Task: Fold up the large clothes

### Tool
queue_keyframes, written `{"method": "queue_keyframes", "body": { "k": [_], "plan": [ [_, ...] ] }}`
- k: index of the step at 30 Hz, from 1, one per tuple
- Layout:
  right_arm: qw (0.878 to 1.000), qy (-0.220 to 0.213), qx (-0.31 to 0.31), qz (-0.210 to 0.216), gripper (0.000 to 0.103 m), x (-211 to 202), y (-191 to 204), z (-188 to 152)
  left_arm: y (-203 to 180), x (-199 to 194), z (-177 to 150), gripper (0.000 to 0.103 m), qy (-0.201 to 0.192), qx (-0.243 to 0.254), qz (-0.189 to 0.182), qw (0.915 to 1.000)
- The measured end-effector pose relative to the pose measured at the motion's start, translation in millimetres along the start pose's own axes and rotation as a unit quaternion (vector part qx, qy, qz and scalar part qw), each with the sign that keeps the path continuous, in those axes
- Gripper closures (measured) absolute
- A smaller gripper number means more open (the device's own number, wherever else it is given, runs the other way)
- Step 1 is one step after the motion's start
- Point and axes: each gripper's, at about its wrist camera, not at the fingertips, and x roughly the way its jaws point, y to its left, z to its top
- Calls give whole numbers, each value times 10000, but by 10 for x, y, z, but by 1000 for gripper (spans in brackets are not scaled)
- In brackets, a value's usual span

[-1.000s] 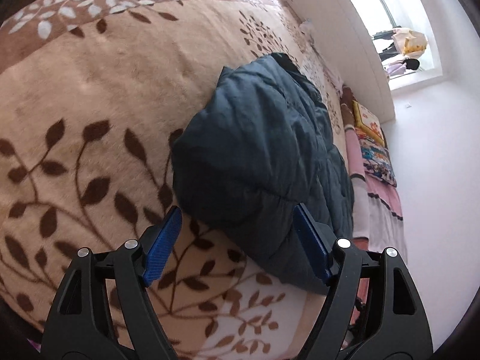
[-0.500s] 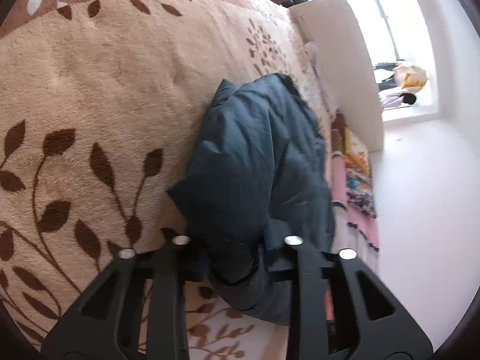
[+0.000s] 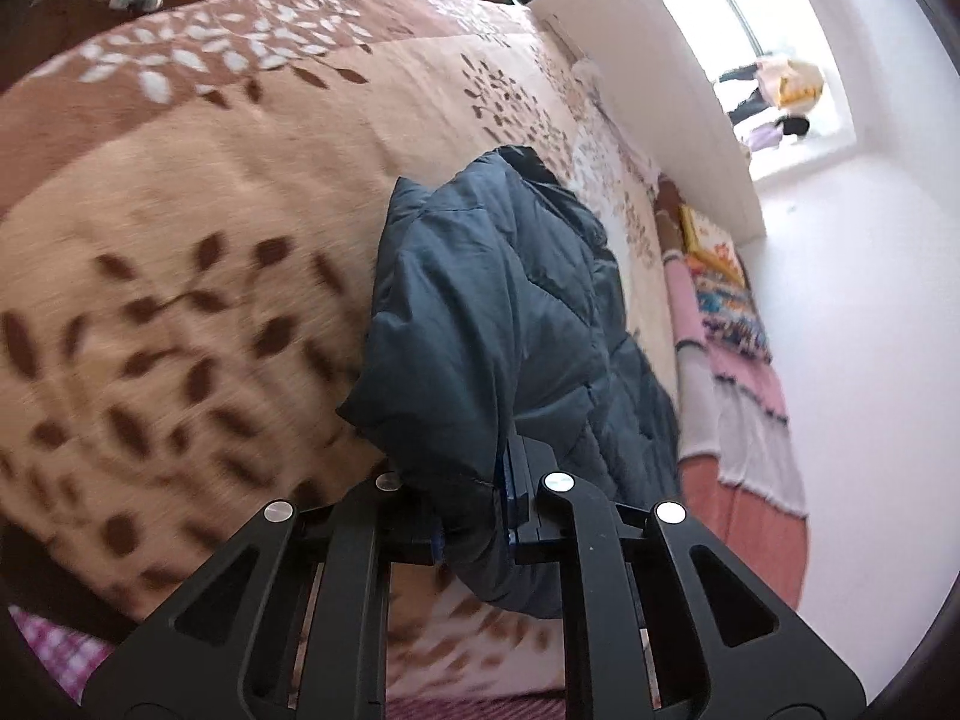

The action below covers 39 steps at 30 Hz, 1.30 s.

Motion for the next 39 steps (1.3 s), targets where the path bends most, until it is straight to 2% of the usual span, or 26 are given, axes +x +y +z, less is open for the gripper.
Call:
{"method": "queue_keyframes", "body": {
  "k": [2,6,9,12,13,16,18,20,23,24,25,26,27,28,31,33,35,36,39],
  "plan": [
    [9999,93,-101,-106,78,-76,-58,-180,65,-108,-121,90,33,149,142,9998],
    [9990,187,-224,-348,76,-84,-130,-300,188,-187,-338,89,44,421,444,9981],
    [9977,217,-222,-611,68,-74,-99,-282,211,-167,-356,88,-3,436,591,9973],
    [9951,261,-387,-876,51,-122,1,-313,182,-134,-348,87,-61,543,727,9959],
    [9938,264,-507,-953,47,-163,44,-348,170,-126,-353,87,-80,590,769,9953],
    [9881,329,-895,-1203,44,-270,135,-473,177,-121,-363,85,-116,632,807,9947],
    [9802,366,-1361,-1391,45,-338,245,-612,186,-120,-371,85,-136,657,812,9944],
    [9696,458,-1955,-1399,45,-367,438,-796,172,-120,-390,84,-163,744,851,9935],
    [9498,525,-2801,-1288,61,-267,822,-1017,134,-115,-421,83,-213,920,945,9910],
    [9434,514,-3069,-1148,69,-186,988,-1077,124,-115,-427,83,-226,970,971,9903],
    [9404,565,-3191,-1026,86,-111,1095,-1109,122,-116,-431,83,-237,1003,977,9899],
    [9380,728,-3284,-834,96,57,1262,-1138,117,-118,-432,83,-242,1013,975,9898],
    [9358,848,-3345,-720,100,189,1375,-1155,128,-122,-431,83,-236,1015,958,9899],
    [9279,952,-3543,-661,102,367,1523,-1198,136,-126,-429,83,-231,996,941,9903],
    [9003,1011,-4148,-851,102,755,1849,-1335,150,-135,-433,82,-232,954,900,9911],
    [8918,1105,-4284,-947,102,958,1953,-1370,154,-137,-438,82,-241,963,885,9911],
    [8799,1134,-4436,-1273,102,1224,1998,-1366,156,-136,-444,82,-241,953,867,9914],
    [8771,1247,-4415,-1423,102,1356,1960,-1349,159,-136,-445,79,-231,947,835,9917],
    [8865,1598,-4049,-1573,102,1700,1765,-1258,147,-115,-461,73,-187,977,742,9923]
  ]
}}
